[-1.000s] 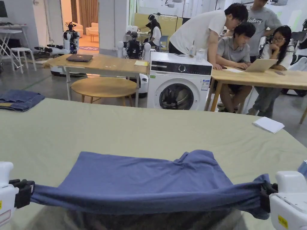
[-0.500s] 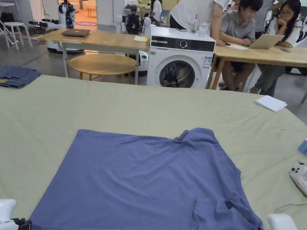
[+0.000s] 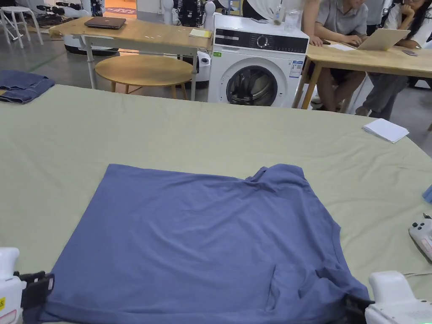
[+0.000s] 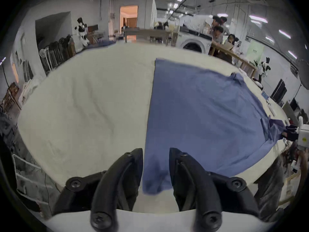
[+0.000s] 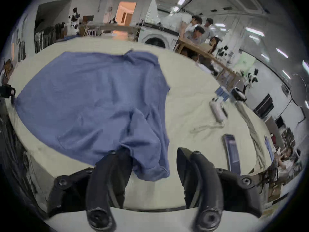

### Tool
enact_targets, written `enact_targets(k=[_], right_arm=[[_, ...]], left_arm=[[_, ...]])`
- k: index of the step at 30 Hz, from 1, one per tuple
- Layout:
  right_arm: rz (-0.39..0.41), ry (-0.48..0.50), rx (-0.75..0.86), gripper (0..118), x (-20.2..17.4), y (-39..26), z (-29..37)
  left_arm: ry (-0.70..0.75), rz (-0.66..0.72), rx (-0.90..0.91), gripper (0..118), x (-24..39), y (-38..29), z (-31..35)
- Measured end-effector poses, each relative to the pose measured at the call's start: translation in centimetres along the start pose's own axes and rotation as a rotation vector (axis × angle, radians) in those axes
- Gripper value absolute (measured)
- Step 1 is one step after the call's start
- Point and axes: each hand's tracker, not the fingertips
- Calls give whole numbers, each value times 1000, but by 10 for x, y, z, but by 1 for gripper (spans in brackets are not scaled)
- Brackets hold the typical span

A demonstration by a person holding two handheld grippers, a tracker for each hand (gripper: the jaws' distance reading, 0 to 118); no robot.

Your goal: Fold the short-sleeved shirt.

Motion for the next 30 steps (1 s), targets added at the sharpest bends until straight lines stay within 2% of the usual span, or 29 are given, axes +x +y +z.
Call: enact_targets(k=[5, 10, 12, 15, 16, 17, 19, 20, 24, 28, 30], right_arm=[[-165, 53, 208, 57, -19, 29, 14], [-125, -16, 208, 57, -43, 42, 16], [-152, -22, 253, 55, -45, 42, 18], [-190, -31, 358, 40, -52, 45, 25], [-198, -29, 400, 40, -56, 46, 26], [-210, -13, 430, 25, -59, 47, 28], [-238, 19, 477, 5, -66, 52, 28], [-244, 37, 492, 0, -69, 54, 28], [-257, 66, 514, 0, -83, 60, 27], [-274, 115, 512, 0, -89, 64, 27], [-267, 105, 507, 0, -92, 65, 28]], left_arm=[[-8, -87, 212, 29, 36, 30, 12], [-53, -134, 245, 29, 73, 49, 12], [-76, -147, 268, 29, 86, 50, 16], [-73, -166, 322, 29, 98, 48, 16], [-62, -172, 344, 29, 103, 48, 17], [-62, -172, 358, 27, 107, 49, 18], [-54, -152, 408, 10, 112, 49, 21], [-51, -147, 417, 1, 113, 49, 22], [-30, -141, 450, 0, 117, 51, 23], [-34, -127, 428, 0, 112, 54, 22], [-29, -132, 389, 0, 108, 55, 21]])
